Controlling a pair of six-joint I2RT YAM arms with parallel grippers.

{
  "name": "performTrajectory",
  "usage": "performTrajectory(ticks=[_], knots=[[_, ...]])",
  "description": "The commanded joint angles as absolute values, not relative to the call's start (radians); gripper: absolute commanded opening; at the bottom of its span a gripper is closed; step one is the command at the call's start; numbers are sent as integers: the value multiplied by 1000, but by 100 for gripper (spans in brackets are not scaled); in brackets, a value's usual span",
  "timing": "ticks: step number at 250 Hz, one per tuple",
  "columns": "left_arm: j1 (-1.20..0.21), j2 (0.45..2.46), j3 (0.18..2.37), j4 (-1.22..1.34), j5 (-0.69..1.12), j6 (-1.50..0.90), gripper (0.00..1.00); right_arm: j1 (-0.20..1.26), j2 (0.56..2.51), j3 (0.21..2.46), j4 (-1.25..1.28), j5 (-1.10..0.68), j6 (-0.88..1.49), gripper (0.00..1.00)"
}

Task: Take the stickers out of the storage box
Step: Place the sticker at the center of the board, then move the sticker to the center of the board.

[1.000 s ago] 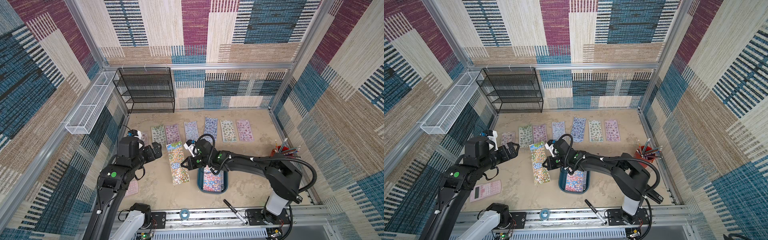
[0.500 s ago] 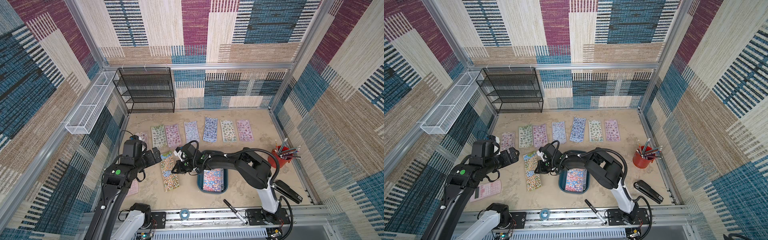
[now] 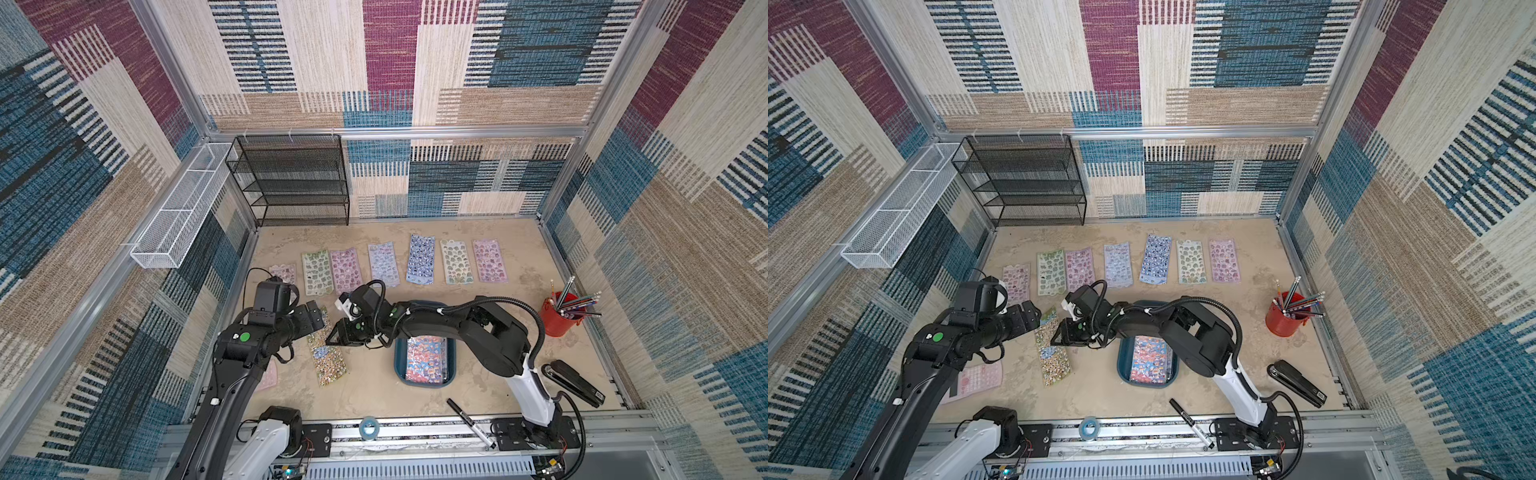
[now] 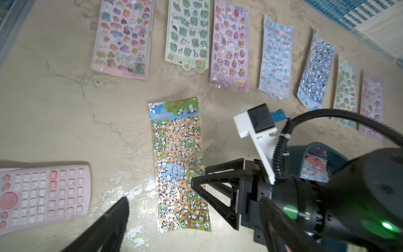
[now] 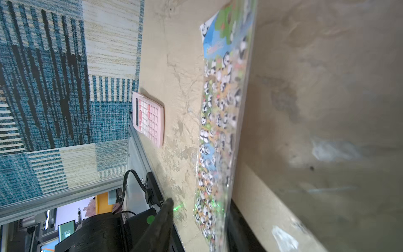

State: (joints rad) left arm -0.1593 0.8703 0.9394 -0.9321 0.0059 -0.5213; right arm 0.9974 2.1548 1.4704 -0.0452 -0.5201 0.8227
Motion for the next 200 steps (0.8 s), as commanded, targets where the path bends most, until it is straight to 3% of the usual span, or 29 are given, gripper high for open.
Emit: performTrajectory(ticks=[1, 48, 61, 79, 90, 124, 200], knots=[[-158, 877, 893, -929, 58, -550, 83, 995, 2080, 1459, -133, -376, 723, 43], [-159, 877, 766, -832, 191, -624, 61, 965, 1863, 1321, -146, -223, 681, 42], [-160, 888, 735, -806, 208, -644, 52, 951, 1801, 1286, -142, -195, 675, 35], [-161, 914, 698, -767, 224, -667, 38, 927, 1729, 1244, -148, -164, 657, 12], [-161, 938, 682, -742, 241, -676, 29, 913, 1697, 1229, -159, -148, 646, 3], [-190, 1020, 647, -663, 282, -717, 0, 868, 1638, 1167, -162, -141, 636, 0], [-298, 1154, 596, -590, 210, -779, 0, 833, 1614, 1090, -123, -169, 642, 0]])
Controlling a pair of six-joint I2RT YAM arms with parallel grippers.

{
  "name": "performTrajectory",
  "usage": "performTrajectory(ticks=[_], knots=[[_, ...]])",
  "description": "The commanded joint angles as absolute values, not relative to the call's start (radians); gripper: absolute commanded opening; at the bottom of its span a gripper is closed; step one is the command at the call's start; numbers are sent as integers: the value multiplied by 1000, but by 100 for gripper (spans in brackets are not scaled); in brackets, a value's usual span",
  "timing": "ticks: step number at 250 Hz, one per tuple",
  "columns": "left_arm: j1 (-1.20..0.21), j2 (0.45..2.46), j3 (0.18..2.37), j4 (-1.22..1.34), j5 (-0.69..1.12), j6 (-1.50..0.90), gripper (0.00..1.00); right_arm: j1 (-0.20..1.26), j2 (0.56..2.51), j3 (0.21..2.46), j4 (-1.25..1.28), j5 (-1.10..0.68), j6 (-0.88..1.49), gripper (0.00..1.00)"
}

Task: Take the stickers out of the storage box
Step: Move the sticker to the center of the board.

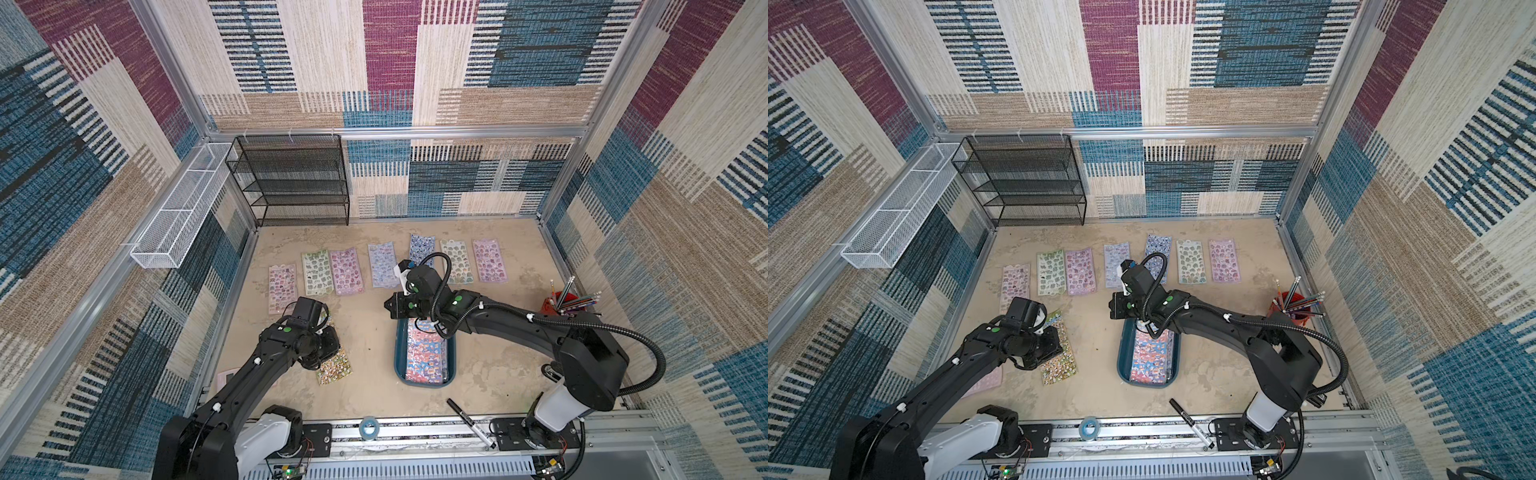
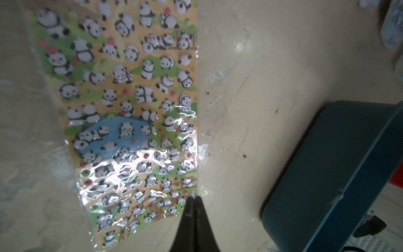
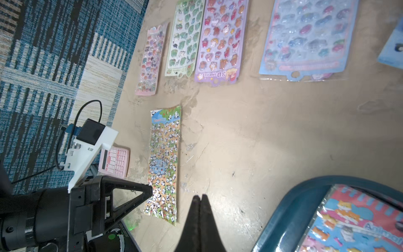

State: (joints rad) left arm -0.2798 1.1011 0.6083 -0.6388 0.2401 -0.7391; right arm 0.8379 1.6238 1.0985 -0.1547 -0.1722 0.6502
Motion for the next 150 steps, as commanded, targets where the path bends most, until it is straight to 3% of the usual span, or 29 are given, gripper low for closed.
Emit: performTrajectory(ticks=[1, 95, 150], knots=[[-299, 1157, 595, -590, 208, -779, 0, 833, 1615, 1090, -124, -169, 643, 0], [-299, 1262, 565, -628, 86, -769, 0, 816, 1627, 1079, -115, -176, 643, 0], [-218, 1286, 559, -659, 70, -715, 0, 813, 1623, 1075, -104, -173, 648, 0]])
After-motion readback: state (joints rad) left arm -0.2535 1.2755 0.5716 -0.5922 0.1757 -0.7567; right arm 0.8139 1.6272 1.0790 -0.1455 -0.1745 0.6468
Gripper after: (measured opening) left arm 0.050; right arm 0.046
